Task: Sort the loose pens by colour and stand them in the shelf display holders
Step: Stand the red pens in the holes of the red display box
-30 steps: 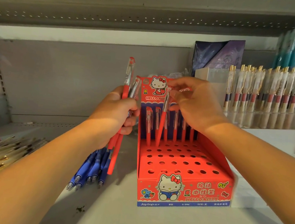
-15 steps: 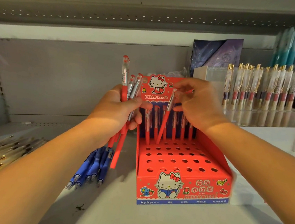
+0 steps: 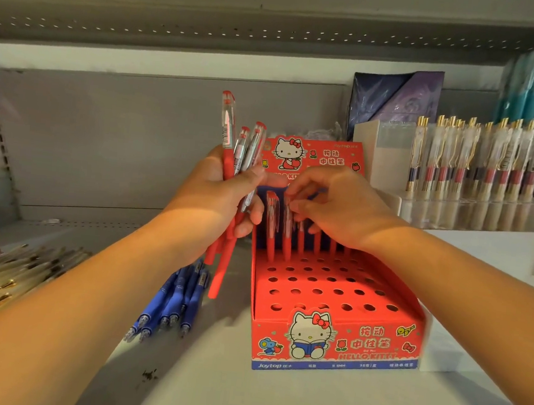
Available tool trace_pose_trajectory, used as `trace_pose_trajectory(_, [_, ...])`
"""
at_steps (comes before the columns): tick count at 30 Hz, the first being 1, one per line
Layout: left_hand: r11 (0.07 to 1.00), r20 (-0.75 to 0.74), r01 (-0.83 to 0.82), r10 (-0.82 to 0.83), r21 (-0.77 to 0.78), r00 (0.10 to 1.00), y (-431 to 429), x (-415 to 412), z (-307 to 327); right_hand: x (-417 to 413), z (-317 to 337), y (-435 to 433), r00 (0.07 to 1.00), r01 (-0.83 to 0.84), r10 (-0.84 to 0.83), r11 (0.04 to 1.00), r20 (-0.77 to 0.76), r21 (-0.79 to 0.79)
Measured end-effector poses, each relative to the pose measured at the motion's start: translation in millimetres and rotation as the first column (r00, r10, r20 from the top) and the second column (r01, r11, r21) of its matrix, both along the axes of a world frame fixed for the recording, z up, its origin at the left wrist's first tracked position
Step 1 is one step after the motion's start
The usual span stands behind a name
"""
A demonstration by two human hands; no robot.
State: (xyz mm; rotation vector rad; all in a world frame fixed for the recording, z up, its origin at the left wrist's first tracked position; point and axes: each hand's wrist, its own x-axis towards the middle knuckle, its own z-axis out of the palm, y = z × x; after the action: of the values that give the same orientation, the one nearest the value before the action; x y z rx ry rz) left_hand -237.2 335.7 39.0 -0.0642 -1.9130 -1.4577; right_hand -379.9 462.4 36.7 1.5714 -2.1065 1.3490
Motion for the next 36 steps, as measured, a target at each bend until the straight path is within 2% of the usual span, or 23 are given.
trace_pose_trajectory(4, [1.000,-0.007,0.016,-0.016,-0.006,1.000,-5.5,-1.3,-1.9,2.0,3.3,3.0,0.988,0.089,-0.088,0.996,-0.130,0.003])
trace_pose_trajectory(8, [0.999,-0.015,0.033,-0.033,0.010,0.999,-9.7,-2.1,-1.4,6.1,4.4,3.1,0.977,0.139,-0.134,0.990,-0.164,0.023])
trace_pose_trajectory(10, [0.999,-0.012,0.048,-0.048,-0.003,0.999,-10.6,-3.9,-1.8,11.5,7.7,1.4,0.984,0.129,-0.132,0.991,-0.119,-0.039])
trace_pose_trajectory(13, [0.998,-0.017,0.034,-0.035,-0.054,0.999,-10.8,-8.7,-4.0,27.5,12.1,3.3,0.979,-0.111,0.139,0.977,0.146,-0.180])
trace_pose_trajectory(14, [0.998,-0.027,0.033,-0.035,-0.062,0.999,-10.3,-10.0,-4.0,32.1,11.8,4.6,0.956,-0.186,0.224,0.962,0.188,-0.201])
trace_pose_trajectory(16, [0.998,-0.041,0.027,-0.029,-0.055,0.999,-9.9,-11.6,-3.5,38.8,9.4,5.6,0.943,-0.247,0.283,0.948,0.175,-0.198])
trace_pose_trajectory(21, [0.996,-0.006,0.086,-0.086,-0.020,0.996,-4.9,-10.2,-4.7,45.0,11.0,4.0,0.964,-0.192,0.228,0.952,0.136,-0.240])
trace_pose_trajectory(26, [0.985,0.016,0.171,-0.171,0.028,0.985,3.1,-2.9,-5.1,45.7,15.7,7.4,0.973,-0.164,0.188,0.971,0.133,-0.173])
trace_pose_trajectory(31, [0.985,-0.008,0.134,-0.134,0.106,0.991,9.0,-1.7,-0.7,41.8,19.8,8.4,0.973,-0.118,0.152,0.975,0.172,-0.189])
trace_pose_trajectory(33, [0.982,-0.032,0.112,-0.109,0.151,0.994,8.0,-1.6,1.3,39.7,22.2,9.2,0.927,-0.151,0.235,0.948,0.294,-0.281])
trace_pose_trajectory(36, [0.990,-0.048,0.026,-0.020,0.141,0.999,4.8,-0.9,3.4,33.2,28.7,11.4,0.777,-0.173,0.415,0.864,0.474,-0.473])
